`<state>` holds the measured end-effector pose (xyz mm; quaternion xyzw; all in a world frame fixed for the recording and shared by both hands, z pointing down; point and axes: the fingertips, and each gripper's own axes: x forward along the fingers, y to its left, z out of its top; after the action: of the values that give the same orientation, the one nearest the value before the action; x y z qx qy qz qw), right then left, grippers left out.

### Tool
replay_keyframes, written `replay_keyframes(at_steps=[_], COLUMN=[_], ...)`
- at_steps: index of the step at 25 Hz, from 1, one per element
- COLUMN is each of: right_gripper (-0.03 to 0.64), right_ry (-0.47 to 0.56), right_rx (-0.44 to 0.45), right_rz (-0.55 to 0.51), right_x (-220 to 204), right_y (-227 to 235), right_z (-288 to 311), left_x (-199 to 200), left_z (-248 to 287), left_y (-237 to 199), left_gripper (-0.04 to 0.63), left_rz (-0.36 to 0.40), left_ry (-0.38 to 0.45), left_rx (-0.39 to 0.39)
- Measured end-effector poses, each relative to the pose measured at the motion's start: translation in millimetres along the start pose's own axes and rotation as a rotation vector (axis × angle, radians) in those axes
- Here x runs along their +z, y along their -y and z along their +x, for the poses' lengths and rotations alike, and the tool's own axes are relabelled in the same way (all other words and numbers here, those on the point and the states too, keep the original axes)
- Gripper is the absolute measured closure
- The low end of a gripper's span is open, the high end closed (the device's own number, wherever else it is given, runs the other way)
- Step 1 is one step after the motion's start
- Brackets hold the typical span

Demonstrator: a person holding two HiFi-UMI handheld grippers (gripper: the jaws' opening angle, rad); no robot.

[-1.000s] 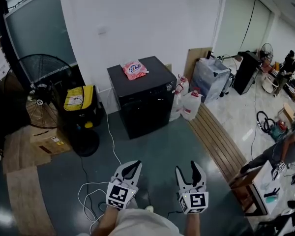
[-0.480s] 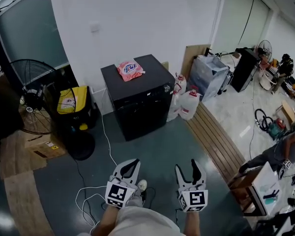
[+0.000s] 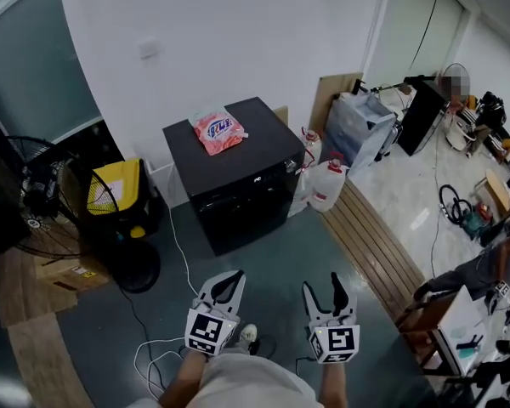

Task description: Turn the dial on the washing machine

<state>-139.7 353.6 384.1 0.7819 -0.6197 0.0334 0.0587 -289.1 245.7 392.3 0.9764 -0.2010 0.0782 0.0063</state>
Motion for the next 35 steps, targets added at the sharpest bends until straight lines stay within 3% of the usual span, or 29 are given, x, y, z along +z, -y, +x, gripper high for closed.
replay_keyframes(at_steps=[11,24,35], right_gripper=[0.334,0.334,0.334], right_ry=[-0.027,-0.016,-0.031], right_rx=[-0.053,-0.045,-0.012], right_rz=[-0.014,-0.023,0.012], right_x=[7,9,-2], right_y=[9,25,77], right_z=[70,105,150], left_x=[2,6,6], left_z=[56,88,152], left_y=[-60,-71,-67], left_gripper=[0.584,0.584,0.584], left_rz=[-0.019,-0.022,-0.02], left_ry=[0.01,0.022,-0.014], left_rx=[-0.044,-0.05,-0.031])
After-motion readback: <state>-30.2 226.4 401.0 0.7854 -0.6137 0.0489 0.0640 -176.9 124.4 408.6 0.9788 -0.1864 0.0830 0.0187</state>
